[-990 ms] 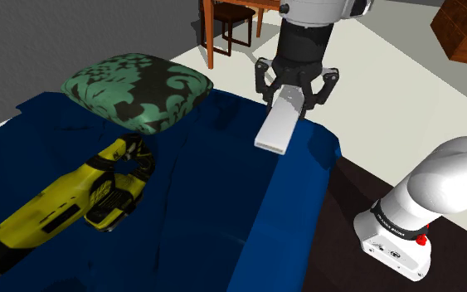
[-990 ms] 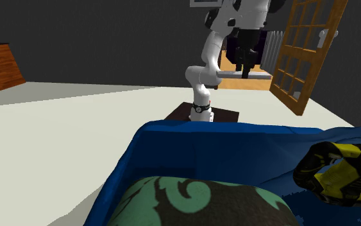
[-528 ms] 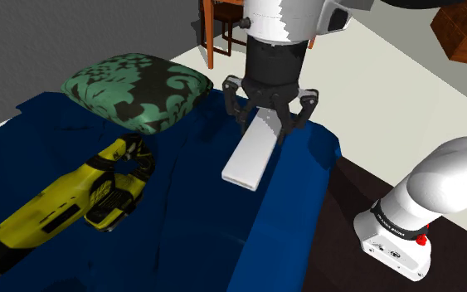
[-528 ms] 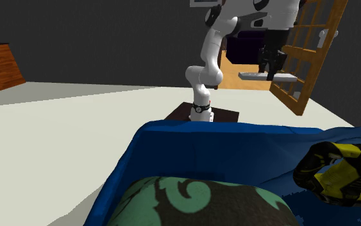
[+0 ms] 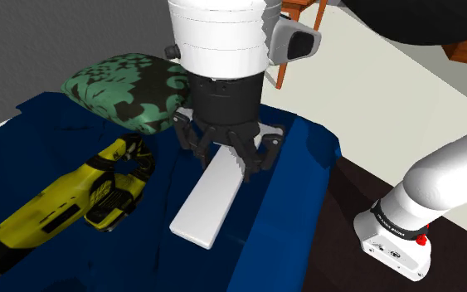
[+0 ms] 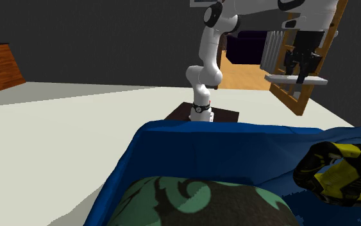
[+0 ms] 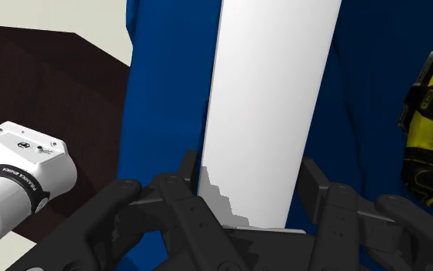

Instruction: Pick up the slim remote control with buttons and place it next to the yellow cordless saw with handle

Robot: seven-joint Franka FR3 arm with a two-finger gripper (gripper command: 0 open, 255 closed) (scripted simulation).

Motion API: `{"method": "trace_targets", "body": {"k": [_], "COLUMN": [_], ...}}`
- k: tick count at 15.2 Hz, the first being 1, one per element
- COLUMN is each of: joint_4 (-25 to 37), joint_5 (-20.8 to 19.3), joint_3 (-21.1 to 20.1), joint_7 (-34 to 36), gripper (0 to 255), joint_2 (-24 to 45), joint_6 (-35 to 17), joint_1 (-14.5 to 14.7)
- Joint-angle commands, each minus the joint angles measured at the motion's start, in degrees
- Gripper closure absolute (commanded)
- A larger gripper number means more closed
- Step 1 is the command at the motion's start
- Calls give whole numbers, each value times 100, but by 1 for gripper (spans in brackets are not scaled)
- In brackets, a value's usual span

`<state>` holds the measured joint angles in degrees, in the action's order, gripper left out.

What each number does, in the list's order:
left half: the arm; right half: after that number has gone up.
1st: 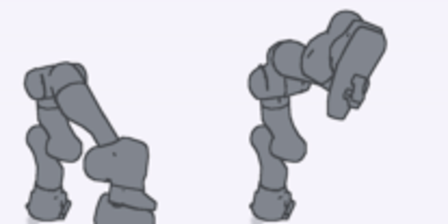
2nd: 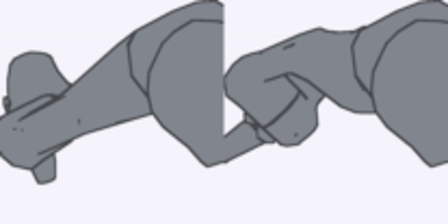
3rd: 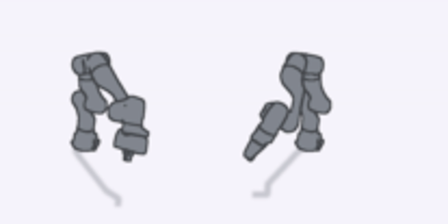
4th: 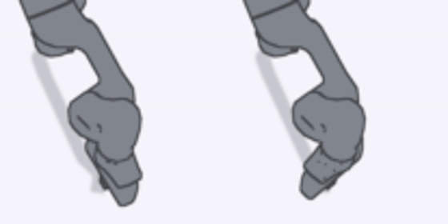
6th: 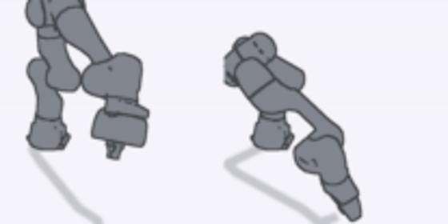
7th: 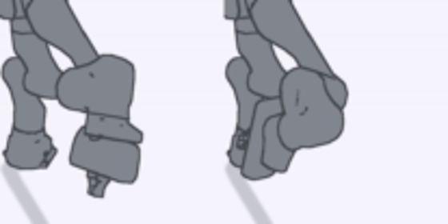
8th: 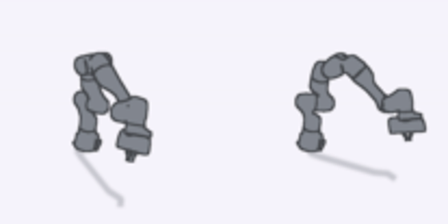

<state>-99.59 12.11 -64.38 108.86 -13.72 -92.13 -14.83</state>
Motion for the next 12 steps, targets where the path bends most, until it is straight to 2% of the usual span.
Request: {"method": "trace_targets", "body": {"k": [1,12], "joint_4": [-15,-907], "joint_5": [-78,47], "joint_3": [-165,-201], "joint_7": [127,32], "gripper": [255,255], "joint_2": [122,16], "joint_6": [-121,-954], "joint_1": [-49,21]}}
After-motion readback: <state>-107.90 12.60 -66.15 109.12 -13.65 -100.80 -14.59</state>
